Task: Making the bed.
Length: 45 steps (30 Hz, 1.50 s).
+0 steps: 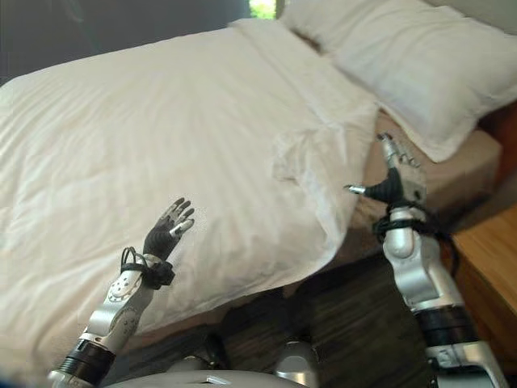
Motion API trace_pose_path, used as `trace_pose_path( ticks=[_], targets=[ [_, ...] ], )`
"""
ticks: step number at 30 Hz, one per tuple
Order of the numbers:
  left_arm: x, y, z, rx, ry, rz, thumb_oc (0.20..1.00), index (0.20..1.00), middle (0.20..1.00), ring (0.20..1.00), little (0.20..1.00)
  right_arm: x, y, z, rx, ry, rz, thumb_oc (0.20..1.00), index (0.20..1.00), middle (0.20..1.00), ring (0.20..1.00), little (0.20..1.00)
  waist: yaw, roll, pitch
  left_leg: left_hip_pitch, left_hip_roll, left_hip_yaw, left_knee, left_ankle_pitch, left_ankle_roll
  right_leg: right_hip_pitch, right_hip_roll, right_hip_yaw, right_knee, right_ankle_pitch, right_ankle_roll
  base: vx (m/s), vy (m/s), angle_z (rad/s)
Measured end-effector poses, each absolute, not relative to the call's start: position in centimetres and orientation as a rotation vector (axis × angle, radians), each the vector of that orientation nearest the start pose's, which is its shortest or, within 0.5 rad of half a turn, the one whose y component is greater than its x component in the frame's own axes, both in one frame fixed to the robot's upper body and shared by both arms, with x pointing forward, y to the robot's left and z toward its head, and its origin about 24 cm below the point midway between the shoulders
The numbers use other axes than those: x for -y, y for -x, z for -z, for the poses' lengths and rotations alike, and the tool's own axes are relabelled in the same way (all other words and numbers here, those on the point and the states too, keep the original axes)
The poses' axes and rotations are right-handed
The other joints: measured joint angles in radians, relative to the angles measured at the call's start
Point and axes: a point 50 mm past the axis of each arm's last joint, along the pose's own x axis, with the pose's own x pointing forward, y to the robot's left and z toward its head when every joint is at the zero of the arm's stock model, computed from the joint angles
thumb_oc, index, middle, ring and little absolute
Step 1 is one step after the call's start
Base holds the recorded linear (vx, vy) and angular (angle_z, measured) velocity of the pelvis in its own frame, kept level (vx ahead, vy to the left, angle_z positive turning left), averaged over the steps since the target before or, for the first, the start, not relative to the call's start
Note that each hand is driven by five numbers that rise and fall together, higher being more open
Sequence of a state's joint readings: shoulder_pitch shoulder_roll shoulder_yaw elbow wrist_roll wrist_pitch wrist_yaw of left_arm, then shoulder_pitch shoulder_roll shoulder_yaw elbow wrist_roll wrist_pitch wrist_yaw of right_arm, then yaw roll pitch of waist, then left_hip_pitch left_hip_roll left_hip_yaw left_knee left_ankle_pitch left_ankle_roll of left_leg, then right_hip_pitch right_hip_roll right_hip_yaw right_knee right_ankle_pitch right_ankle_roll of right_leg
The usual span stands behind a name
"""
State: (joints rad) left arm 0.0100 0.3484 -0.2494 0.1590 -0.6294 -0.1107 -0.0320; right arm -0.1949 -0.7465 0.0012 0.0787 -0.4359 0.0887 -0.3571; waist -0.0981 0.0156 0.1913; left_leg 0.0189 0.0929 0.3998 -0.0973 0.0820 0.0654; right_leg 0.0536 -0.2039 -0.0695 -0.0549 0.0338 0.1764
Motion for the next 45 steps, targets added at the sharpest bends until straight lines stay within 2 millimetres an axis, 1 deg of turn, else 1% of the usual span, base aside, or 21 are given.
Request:
trace_pose_path(
  ticks=[2,3,4,5,7,8,9,10,16,20,21,23,25,27,30,32,33,35,40,42,45],
  targets=[
    [-17.1,-23.6,0.0,-0.182,0.293,0.156,1.0,1.0,1.0,1.0,1.0,30.0,-28.1,-15.0,0.225,1.184,0.47,1.0,1.0,1.0,1.0,1.0,0.018,0.011,-0.003,-0.003,0.017,-0.013,-0.003,-0.02,-0.022,0.038,0.022,-0.005,-0.016,0.02,-0.01,0.25,-0.439,0.77],
    [-16.9,-22.9,1.1,-0.223,0.339,0.148,1.0,1.0,1.0,1.0,1.0,32.1,-27.7,-15.3,0.163,1.271,0.487,1.0,1.0,1.0,1.0,1.0,0.023,0.046,-0.009,-0.011,0.048,-0.082,-0.003,-0.037,-0.042,0.0,0.059,0.062,0.119,-0.047,-0.031,0.25,-0.427,0.94],
    [-17.5,-22.7,1.1,-0.228,0.319,0.144,1.0,1.0,1.0,1.0,1.0,32.6,-27.7,-15.4,0.147,1.272,0.505,1.0,1.0,1.0,1.0,1.0,0.016,0.011,-0.015,-0.006,0.037,-0.077,0.007,-0.034,-0.032,-0.012,0.026,0.056,0.139,-0.103,-0.044,0.29,-0.478,1.01],
    [-18.0,-22.6,1.2,-0.235,0.311,0.138,1.0,1.0,1.0,1.0,1.0,33.0,-27.6,-15.7,0.145,1.262,0.531,1.0,1.0,1.0,1.0,1.0,0.017,-0.016,-0.013,0.003,0.05,-0.071,0.029,-0.013,-0.037,-0.007,0.015,0.023,0.139,-0.113,-0.037,0.2,-0.33,0.71],
    [-18.8,-22.0,1.4,-0.239,0.308,0.115,1.0,1.0,1.0,1.0,1.0,33.2,-27.4,-16.0,0.154,1.234,0.556,1.0,1.0,1.0,1.0,1.0,0.017,-0.028,-0.035,0.062,0.076,-0.066,0.053,-0.005,-0.059,0.017,0.001,-0.006,0.131,-0.112,-0.039,0.18,-0.292,0.4],
    [-19.0,-21.5,1.4,-0.236,0.321,0.1,1.0,1.0,1.0,1.0,1.0,33.2,-27.4,-16.6,0.175,1.226,0.569,1.0,1.0,1.0,1.0,1.0,0.022,0.0,-0.052,0.11,0.101,-0.056,0.058,0.045,-0.066,0.022,0.014,-0.008,0.126,-0.112,-0.037,0.14,-0.221,0.21],
    [-19.0,-21.3,1.5,-0.234,0.332,0.09,1.0,1.0,1.0,1.0,1.0,33.1,-27.3,-16.9,0.189,1.22,0.578,1.0,1.0,1.0,1.0,1.0,0.021,0.019,-0.063,0.128,0.111,-0.055,0.042,0.038,-0.092,0.017,0.022,-0.008,0.126,-0.113,-0.036,0.1,-0.148,0.15],
    [-19.0,-21.2,1.4,-0.222,0.35,0.071,1.0,1.0,1.0,1.0,1.0,32.8,-27.3,-17.0,0.208,1.201,0.579,1.0,1.0,1.0,1.0,1.0,0.019,0.045,-0.071,0.142,0.108,-0.047,0.017,0.04,-0.093,0.021,0.027,-0.018,0.127,-0.114,-0.029,0.08,-0.175,0.05],
    [-18.5,-21.5,1.1,-0.215,0.334,0.105,1.0,1.0,1.0,1.0,1.0,31.1,-27.8,-13.8,0.162,1.106,0.519,1.0,1.0,1.0,1.0,1.0,0.048,0.005,-0.061,0.124,0.116,-0.037,0.051,0.037,-0.099,0.023,0.024,-0.02,0.099,-0.092,-0.017,0.02,-0.184,0.0],
    [-15.7,-22.0,1.0,-0.22,0.349,0.209,1.0,1.0,1.0,1.0,1.0,31.3,-27.9,-13.5,0.146,1.122,0.507,1.0,1.0,1.0,1.0,1.0,0.048,0.034,-0.04,0.087,0.13,-0.056,0.072,0.045,-0.113,0.052,0.044,-0.076,0.058,-0.077,-0.019,0.01,-0.109,0.43],
    [-14.5,-22.3,0.8,-0.216,0.363,0.247,1.0,1.0,1.0,1.0,1.0,31.7,-27.8,-14.1,0.152,1.154,0.509,1.0,1.0,1.0,1.0,1.0,0.04,0.058,-0.027,0.079,0.136,-0.055,0.061,0.04,-0.121,0.052,0.043,-0.093,0.05,-0.071,-0.02,-0.06,0.052,0.33],
    [-12.9,-22.2,0.6,-0.211,0.359,0.31,1.0,1.0,1.0,1.0,1.0,32.0,-28.1,-15.5,0.188,1.186,0.522,1.0,1.0,1.0,1.0,1.0,0.031,0.128,-0.02,0.061,0.14,-0.049,0.018,0.014,-0.168,0.005,0.052,-0.09,0.063,-0.06,-0.014,-0.05,0.016,0.14],
    [-12.7,-22.1,0.5,-0.204,0.328,0.327,1.0,1.0,1.0,1.0,1.0,31.8,-28.2,-15.3,0.186,1.187,0.514,1.0,1.0,1.0,1.0,1.0,0.03,0.143,-0.017,0.027,0.125,-0.04,0.015,0.01,-0.177,-0.038,0.036,-0.083,0.071,-0.047,-0.007,-0.06,0.03,-0.12],
    [-12.5,-22.2,0.3,-0.197,0.288,0.346,1.0,1.0,1.0,1.0,1.0,31.7,-28.0,-14.8,0.179,1.183,0.511,1.0,1.0,1.0,1.0,1.0,0.021,0.136,-0.008,0.021,0.11,-0.039,0.018,0.013,-0.173,-0.054,0.025,-0.068,0.07,-0.041,-0.003,-0.09,0.044,-0.19],
    [-12.3,-22.7,-0.2,-0.177,0.281,0.355,1.0,1.0,1.0,1.0,1.0,31.2,-28.1,-14.3,0.181,1.151,0.511,1.0,1.0,1.0,1.0,1.0,0.016,0.099,0.028,0.036,0.071,-0.1,0.04,0.008,-0.19,-0.057,0.007,-0.022,0.056,-0.019,0.001,-0.08,0.087,-0.43],
    [-12.3,-23.0,-0.4,-0.164,0.278,0.345,1.0,1.0,1.0,1.0,1.0,30.0,-28.3,-14.1,0.212,1.098,0.506,1.0,1.0,1.0,1.0,1.0,0.038,0.074,0.045,0.049,0.061,-0.244,0.044,-0.004,-0.191,-0.062,-0.003,0.035,0.033,0.005,0.009,-0.06,0.123,-0.84],
    [-12.1,-23.2,-0.6,-0.155,0.279,0.349,1.0,1.0,1.0,1.0,1.0,29.7,-28.2,-14.4,0.23,1.09,0.509,1.0,1.0,1.0,1.0,1.0,0.019,0.077,0.048,0.064,0.061,-0.279,0.018,-0.035,-0.195,-0.056,-0.003,0.046,0.007,0.032,0.021,-0.05,0.205,-0.41],
    [-12.0,-23.8,-1.1,-0.134,0.276,0.354,1.0,1.0,1.0,1.0,1.0,29.8,-27.7,-14.0,0.221,1.053,0.532,1.0,1.0,1.0,1.0,1.0,0.005,0.07,0.057,0.08,0.048,-0.272,0.002,-0.042,-0.202,-0.032,-0.017,0.042,-0.029,0.06,0.035,0.01,0.266,-0.1],
    [-12.3,-24.1,-1.4,-0.121,0.252,0.352,1.0,1.0,1.0,1.0,1.0,28.3,-26.5,-12.1,0.189,0.949,0.493,1.0,1.0,1.0,1.0,1.0,-0.024,0.007,0.077,0.122,0.006,-0.211,0.002,-0.059,-0.186,-0.042,-0.05,0.109,-0.019,0.077,0.056,-0.1,0.134,-0.32],
    [-12.2,-24.3,-1.5,-0.119,0.233,0.358,1.0,1.0,1.0,1.0,1.0,27.9,-26.3,-11.9,0.188,0.929,0.484,1.0,1.0,1.0,1.0,1.0,-0.037,-0.006,0.082,0.137,0.002,-0.174,0.002,-0.064,-0.184,-0.066,-0.044,0.131,0.01,0.079,0.056,-0.22,0.101,-0.56],
    [-12.5,-24.5,-1.7,-0.114,0.227,0.34,1.0,1.0,1.0,1.0,1.0,27.4,-26.2,-12.2,0.215,0.92,0.477,1.0,1.0,1.0,1.0,1.0,-0.032,-0.012,0.084,0.18,0.014,-0.098,-0.004,-0.083,-0.175,-0.101,-0.027,0.096,0.06,0.096,0.033,-0.15,0.033,-0.7]
  ],
)
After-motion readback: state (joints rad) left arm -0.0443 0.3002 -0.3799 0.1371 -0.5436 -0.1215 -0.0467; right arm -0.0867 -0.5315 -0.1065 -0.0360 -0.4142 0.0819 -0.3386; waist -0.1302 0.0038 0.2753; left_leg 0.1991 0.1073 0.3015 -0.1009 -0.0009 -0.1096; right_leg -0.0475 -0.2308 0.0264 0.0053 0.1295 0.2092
